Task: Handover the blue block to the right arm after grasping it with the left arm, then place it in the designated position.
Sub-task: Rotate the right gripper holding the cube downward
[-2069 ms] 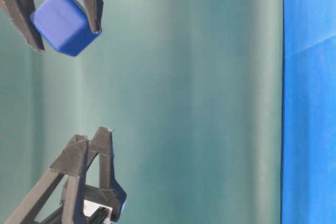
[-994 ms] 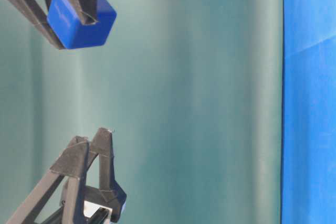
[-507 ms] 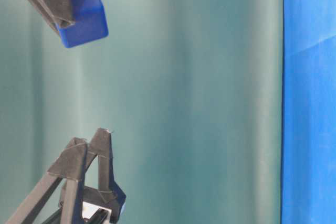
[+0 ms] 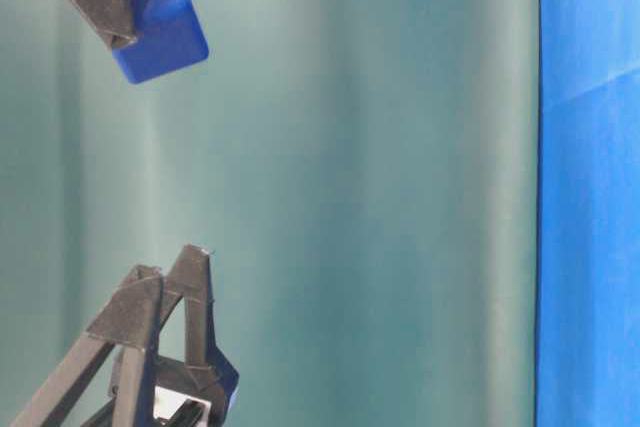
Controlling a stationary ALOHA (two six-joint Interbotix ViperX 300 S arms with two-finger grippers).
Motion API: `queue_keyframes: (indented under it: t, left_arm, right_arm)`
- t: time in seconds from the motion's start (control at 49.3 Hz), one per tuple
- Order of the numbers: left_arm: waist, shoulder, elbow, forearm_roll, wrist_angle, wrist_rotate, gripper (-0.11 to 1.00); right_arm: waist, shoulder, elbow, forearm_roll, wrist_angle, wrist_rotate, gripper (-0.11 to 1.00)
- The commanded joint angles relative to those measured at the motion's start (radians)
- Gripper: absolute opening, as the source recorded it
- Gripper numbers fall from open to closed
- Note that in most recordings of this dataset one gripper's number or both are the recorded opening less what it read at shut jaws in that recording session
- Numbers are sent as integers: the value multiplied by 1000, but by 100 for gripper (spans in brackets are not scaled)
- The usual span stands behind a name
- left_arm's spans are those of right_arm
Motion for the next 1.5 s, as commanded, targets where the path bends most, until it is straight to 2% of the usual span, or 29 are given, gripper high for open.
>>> queue_keyframes:
  t: [0.0,1.237,1.359,1.481]
  left_arm:
    - [-3,-17,-20,3,-6,2,93]
    - [-3,-17,-20,3,-5,3,93]
    - [-3,-17,-20,3,-5,3,93]
    - [-3,-17,-21,3,-6,3,93]
  right_arm:
    - [0,-11,-23,2,-3,2,50]
    - [0,-5,-21,2,3,3,50]
    - [3,-2,-23,11,17,5,50]
    - [12,5,-21,41,57,5,50]
